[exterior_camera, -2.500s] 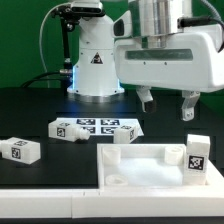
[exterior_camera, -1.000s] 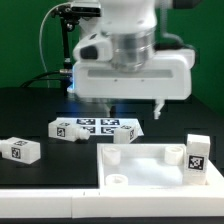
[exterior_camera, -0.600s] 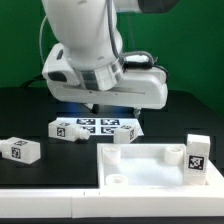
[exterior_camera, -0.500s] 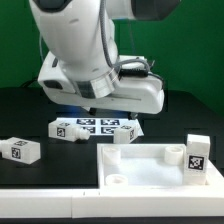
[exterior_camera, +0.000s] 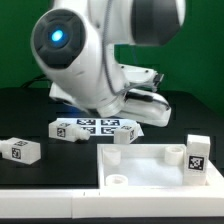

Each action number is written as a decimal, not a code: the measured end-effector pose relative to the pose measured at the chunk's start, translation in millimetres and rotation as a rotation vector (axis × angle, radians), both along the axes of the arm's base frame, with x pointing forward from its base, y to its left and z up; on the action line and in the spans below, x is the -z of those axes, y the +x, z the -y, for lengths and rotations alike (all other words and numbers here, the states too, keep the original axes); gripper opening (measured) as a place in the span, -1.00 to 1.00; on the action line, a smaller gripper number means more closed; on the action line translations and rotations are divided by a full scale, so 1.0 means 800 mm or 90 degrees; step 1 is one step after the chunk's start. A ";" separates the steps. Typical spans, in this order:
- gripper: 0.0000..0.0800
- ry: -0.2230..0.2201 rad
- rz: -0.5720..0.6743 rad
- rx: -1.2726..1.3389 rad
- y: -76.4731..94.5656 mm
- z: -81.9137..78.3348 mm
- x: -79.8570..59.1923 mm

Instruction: Assemble square table

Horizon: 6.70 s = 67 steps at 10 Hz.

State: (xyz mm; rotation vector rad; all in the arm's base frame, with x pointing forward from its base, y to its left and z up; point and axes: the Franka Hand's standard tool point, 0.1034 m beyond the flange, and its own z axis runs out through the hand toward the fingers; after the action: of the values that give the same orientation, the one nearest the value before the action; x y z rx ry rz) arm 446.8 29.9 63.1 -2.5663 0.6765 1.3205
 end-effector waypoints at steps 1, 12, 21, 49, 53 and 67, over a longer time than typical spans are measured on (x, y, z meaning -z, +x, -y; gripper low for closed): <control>0.62 -0.001 -0.002 0.003 -0.001 0.003 0.003; 0.62 -0.011 0.038 0.039 -0.022 0.000 0.057; -0.29 -0.003 0.018 0.059 -0.043 -0.005 0.068; -0.29 -0.304 0.943 -0.179 0.239 0.038 -0.076; -0.29 -0.307 0.932 -0.191 0.231 0.040 -0.052; -0.03 -0.319 0.944 -0.211 0.227 0.038 -0.021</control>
Offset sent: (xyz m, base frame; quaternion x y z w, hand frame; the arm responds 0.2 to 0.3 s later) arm -0.0312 0.0363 -0.0320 0.0021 0.0795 -0.0180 0.9967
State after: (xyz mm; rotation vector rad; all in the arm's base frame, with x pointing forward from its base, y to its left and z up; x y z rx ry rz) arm 628.4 -0.5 80.1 -3.0757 0.2315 -0.9780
